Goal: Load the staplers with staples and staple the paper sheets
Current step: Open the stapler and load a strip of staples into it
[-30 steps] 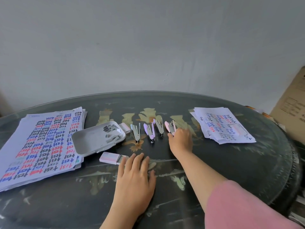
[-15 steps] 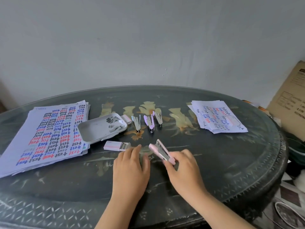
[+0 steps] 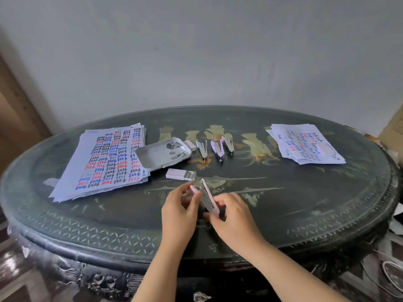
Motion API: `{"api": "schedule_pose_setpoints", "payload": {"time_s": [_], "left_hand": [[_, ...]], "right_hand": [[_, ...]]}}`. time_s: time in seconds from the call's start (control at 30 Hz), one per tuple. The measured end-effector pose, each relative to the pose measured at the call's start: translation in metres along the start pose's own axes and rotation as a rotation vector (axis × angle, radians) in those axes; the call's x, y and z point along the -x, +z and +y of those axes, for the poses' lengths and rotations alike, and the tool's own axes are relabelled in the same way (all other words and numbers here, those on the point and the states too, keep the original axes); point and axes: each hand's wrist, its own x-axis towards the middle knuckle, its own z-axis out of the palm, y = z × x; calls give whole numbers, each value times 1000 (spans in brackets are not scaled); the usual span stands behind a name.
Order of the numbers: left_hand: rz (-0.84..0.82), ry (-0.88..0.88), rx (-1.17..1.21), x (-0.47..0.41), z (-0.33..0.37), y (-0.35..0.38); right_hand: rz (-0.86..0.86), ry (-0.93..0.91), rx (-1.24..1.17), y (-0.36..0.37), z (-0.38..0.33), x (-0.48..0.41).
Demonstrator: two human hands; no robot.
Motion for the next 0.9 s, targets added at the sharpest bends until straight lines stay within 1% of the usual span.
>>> {"api": "schedule_pose_setpoints", "payload": {"time_s": [0.1,0.17,0.27,0.33,0.43,0.63,0.73,0.83,0.9], "left_hand": [[11,-12,170,2,2,-7],[-8,-4,232,2,2,-10],[-80,38,285,0,7,-12],[-122,81,307,0,12,-12],[-129,130,345,1,18,-11],[-77,250,213,4,25,1],[-40,314,153,7,25,4],[35,210,201,5,13,-2],[13,144,244,5,8,-7]], "right_hand": [[-38,97,-185,-8,-17,-9],[-54,138,-251,-15,-26,-19],[-64,43,-153,-18,-36,-34],[-29,-42,-23,-17,-36,-40],[13,-114,135,-16,-33,-38],[201,-169,121,-11,-22,-23],[313,-128,114,-5,-15,-22],[422,69,3,-10,1,-21],[382,159,-83,-13,7,-18]]}}
